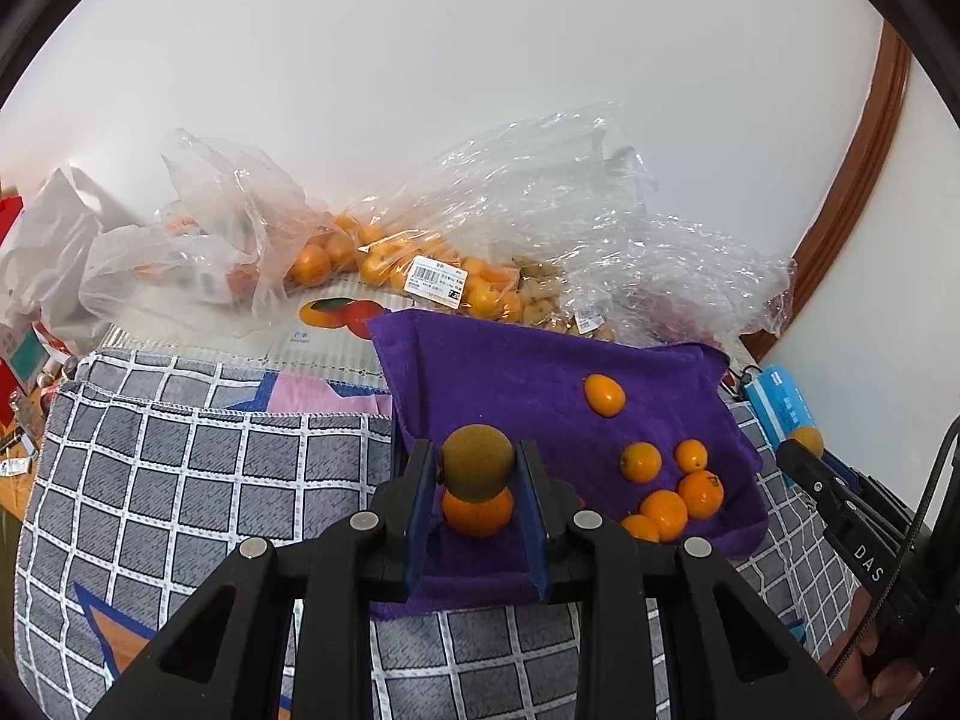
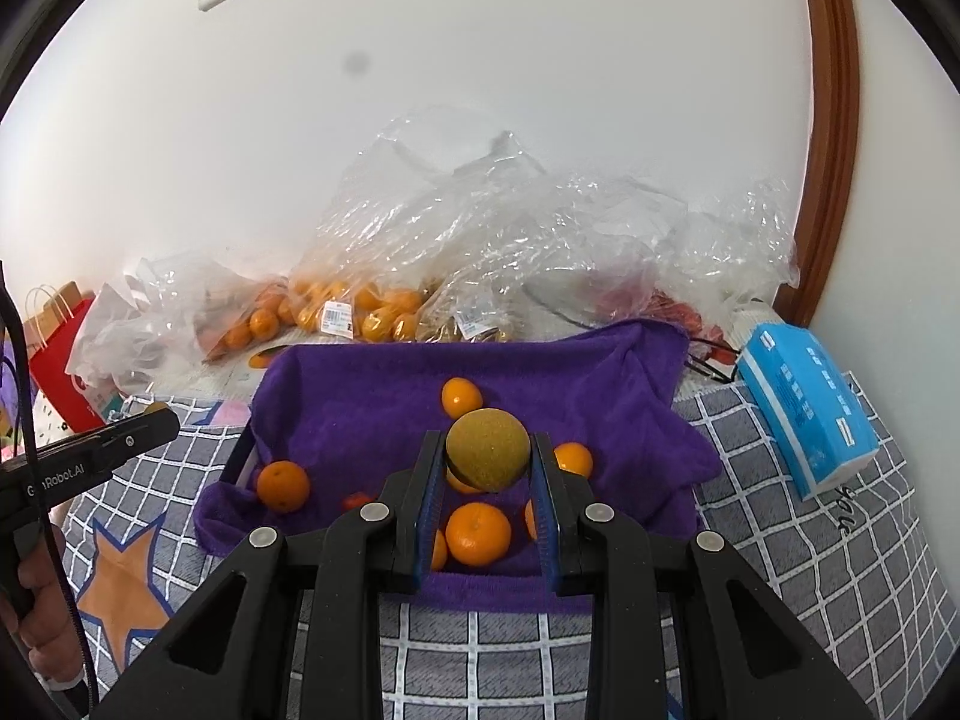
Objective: Organize fruits
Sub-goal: 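Lower both small yellow fruits onto the towel and open both tools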
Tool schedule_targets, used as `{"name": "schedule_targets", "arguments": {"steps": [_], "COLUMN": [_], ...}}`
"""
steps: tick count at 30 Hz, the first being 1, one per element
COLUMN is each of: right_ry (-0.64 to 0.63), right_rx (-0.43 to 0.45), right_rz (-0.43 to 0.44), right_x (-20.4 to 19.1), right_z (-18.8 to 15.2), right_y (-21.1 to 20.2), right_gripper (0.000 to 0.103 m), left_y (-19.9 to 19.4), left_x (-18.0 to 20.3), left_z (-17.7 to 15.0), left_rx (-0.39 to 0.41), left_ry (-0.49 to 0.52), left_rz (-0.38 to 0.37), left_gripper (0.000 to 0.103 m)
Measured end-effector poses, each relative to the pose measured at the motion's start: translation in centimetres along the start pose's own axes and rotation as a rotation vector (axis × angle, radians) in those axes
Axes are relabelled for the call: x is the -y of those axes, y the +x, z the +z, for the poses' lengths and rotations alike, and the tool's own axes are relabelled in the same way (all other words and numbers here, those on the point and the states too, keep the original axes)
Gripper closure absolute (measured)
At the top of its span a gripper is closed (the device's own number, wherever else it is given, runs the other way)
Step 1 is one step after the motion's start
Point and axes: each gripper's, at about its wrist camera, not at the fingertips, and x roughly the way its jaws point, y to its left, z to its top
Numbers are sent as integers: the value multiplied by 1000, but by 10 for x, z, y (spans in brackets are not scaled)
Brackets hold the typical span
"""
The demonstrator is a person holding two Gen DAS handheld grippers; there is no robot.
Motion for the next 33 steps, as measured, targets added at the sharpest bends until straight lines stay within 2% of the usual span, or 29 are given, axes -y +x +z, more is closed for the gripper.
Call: {"name": "schedule_targets", "arguments": {"steps": [16,33], "right_ry": [24,9], "right_rx": [-16,-81], "right_rz": [-27,9], "right_x": [20,23], "right_z": [10,2], "right_y": [39,106], "right_gripper": [76,76], "left_y": [41,104], "left_x": [-13,13], "left_z": [17,14], "left_rx": [-36,-130], "left_ry": [-20,37], "left_rz": [38,25], "left_gripper": [78,78]}}
